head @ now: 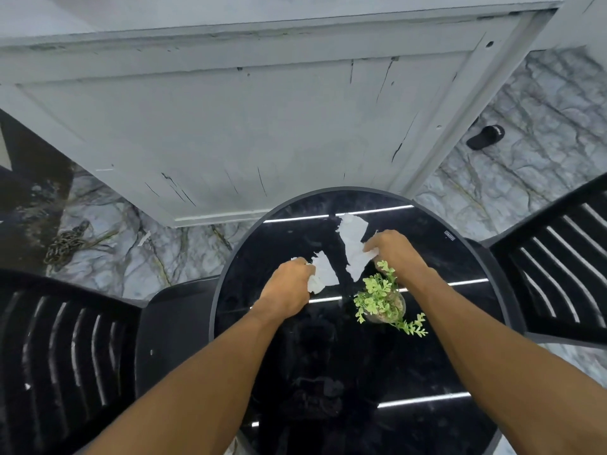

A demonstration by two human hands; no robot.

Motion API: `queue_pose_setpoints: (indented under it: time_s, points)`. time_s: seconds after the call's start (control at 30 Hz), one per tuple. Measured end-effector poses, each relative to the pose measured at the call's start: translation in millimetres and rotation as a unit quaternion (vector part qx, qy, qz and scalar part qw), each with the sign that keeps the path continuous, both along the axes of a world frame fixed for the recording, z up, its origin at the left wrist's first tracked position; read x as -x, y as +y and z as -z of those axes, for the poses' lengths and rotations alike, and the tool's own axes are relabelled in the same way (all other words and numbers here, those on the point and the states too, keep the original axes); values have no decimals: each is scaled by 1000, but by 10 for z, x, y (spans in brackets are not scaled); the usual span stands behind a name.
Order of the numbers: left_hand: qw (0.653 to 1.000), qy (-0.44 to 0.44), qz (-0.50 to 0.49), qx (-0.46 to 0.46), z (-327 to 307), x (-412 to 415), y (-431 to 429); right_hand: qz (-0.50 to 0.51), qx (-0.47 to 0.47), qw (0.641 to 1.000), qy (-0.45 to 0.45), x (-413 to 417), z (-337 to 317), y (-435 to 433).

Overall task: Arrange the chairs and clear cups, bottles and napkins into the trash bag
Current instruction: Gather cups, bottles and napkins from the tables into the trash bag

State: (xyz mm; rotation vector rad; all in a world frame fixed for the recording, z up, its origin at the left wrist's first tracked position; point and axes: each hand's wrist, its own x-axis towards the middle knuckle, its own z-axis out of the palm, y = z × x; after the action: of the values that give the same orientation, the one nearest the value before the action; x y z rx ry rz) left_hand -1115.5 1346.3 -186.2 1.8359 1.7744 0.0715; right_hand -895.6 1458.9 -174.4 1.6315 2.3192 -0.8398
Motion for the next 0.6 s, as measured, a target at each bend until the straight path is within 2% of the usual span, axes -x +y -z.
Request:
queue_pose_setpoints:
  time_s: [0.17, 0.47, 0.6]
  points:
    - [998, -16, -53, -23, -137, 230, -3, 0, 19, 1000, 22, 145, -86, 78]
    - [994, -32, -103, -31, -273, 454, -216, -68, 43, 996, -32, 382, -249, 192]
    - [992, -22, -120, -30, -269, 565, -323, -51, 84, 993, -66, 423, -183, 305]
